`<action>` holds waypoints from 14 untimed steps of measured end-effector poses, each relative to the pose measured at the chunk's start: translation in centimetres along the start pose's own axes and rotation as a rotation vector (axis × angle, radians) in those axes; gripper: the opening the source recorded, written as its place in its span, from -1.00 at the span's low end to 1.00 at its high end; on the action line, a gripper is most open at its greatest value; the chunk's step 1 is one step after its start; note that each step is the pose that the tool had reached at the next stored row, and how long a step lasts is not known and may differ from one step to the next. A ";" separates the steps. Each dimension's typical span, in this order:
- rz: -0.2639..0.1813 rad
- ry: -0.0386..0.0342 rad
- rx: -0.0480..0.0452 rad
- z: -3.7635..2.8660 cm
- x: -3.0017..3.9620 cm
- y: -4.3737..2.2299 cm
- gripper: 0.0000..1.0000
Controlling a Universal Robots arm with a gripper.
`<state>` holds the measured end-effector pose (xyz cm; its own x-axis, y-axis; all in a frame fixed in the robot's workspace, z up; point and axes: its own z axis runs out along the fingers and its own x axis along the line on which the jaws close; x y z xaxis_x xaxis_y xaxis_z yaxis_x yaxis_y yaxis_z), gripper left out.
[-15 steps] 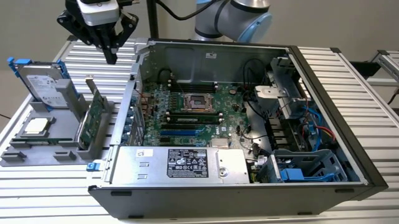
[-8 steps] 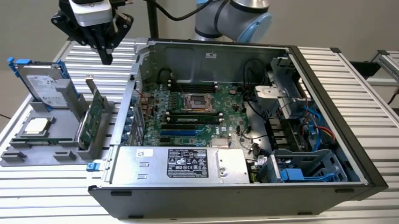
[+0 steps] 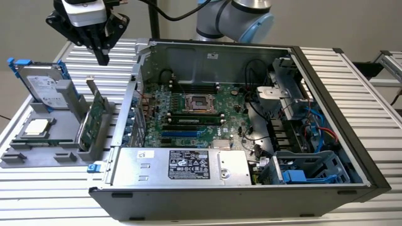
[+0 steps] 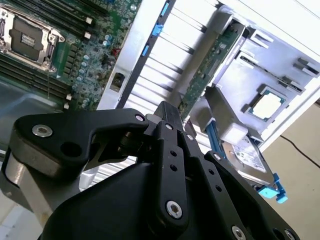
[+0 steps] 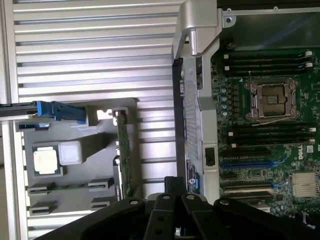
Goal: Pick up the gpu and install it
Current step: 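Reach for the gpu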
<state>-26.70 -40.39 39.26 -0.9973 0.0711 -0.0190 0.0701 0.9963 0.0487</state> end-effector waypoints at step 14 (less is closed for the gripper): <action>0.000 0.0000 0.0000 -0.03 1.26 -0.14 -1.00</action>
<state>-27.96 -40.44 39.26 -0.9973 0.0711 -0.0190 0.0701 0.9963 0.0487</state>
